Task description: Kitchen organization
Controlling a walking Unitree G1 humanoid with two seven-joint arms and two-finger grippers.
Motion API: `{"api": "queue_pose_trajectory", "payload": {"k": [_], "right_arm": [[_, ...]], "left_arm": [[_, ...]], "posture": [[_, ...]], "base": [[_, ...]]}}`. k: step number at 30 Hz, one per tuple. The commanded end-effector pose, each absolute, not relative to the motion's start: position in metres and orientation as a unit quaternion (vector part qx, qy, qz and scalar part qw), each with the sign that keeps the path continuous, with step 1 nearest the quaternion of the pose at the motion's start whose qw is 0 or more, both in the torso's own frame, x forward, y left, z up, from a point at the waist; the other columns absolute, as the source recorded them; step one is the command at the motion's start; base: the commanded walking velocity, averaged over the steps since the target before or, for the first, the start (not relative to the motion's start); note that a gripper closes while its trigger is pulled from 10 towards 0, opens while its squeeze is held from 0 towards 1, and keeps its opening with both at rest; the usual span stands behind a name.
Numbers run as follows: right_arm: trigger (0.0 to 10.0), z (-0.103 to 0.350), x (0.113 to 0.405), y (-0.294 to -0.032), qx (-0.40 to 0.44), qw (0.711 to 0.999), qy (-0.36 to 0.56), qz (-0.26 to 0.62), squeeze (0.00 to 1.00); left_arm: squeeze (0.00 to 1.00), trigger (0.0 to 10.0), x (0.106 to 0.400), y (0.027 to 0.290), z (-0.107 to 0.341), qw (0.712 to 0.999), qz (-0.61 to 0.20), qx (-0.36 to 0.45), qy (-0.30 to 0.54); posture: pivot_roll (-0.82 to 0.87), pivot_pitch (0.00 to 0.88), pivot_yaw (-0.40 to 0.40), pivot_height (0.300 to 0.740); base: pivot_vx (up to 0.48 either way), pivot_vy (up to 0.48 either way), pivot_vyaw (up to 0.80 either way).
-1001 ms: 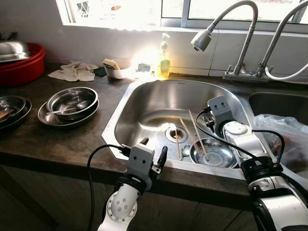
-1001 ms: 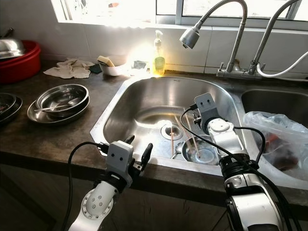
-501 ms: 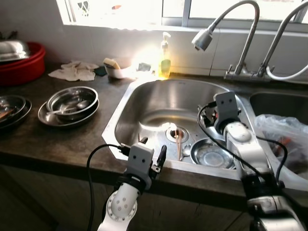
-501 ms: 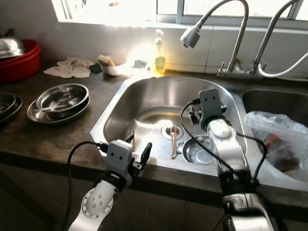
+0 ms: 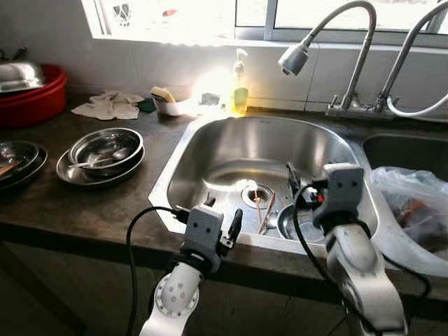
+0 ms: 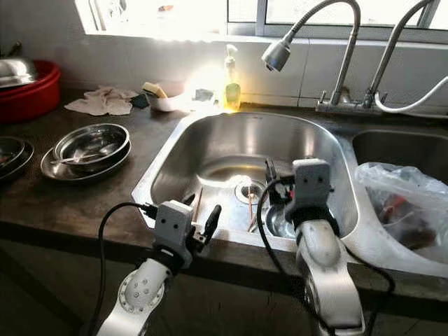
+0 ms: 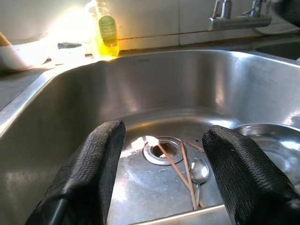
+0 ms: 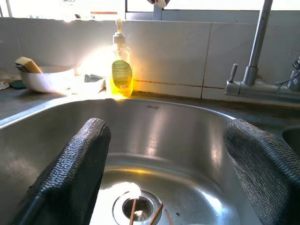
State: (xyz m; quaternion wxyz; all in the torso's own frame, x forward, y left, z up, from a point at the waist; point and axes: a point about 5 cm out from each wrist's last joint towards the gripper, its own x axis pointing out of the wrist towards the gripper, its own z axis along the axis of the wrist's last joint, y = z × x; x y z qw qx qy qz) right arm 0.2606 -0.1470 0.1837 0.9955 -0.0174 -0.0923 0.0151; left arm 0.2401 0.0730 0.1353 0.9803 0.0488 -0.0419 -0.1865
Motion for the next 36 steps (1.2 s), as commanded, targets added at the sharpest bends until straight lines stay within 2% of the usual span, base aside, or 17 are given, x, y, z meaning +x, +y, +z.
{"api": "queue_pose_trajectory", "payload": {"k": [1,8,13,25,36], "right_arm": [[10.0,0.1847,0.2555,-0.1453,-0.013,0.996,-0.091,0.013,0.00],[10.0,0.1772,0.2491,-0.1426,-0.019,0.997,-0.072,0.000,0.00],[10.0,0.1782,0.2513,-0.1410,-0.018,0.997,-0.073,0.001,0.00],[10.0,0.1781,0.2526,-0.1387,-0.016,0.997,-0.069,0.002,0.00],[10.0,0.1809,0.2541,-0.1382,-0.015,0.997,-0.074,0.002,0.00]], "left_arm": [[0.00,10.0,0.2389,0.0752,0.1334,0.982,-0.184,0.041,-0.032],[0.00,10.0,0.2383,0.0759,0.1334,0.981,-0.186,0.037,-0.030],[0.00,10.0,0.2385,0.0736,0.1334,0.980,-0.194,0.038,-0.031],[0.00,10.0,0.2380,0.0734,0.1324,0.979,-0.199,0.036,-0.030],[0.00,10.0,0.2398,0.0740,0.1334,0.979,-0.197,0.039,-0.031]], "posture": [[0.13,0.000,-0.016,0.740],[0.12,0.000,-0.013,0.740],[0.12,0.000,-0.016,0.740],[0.12,0.000,-0.011,0.740],[0.12,0.000,-0.007,0.740]], "base": [[0.000,0.000,0.00],[0.000,0.000,0.14],[0.000,0.067,0.80],[0.000,0.452,0.80],[0.000,0.000,0.80]]}}
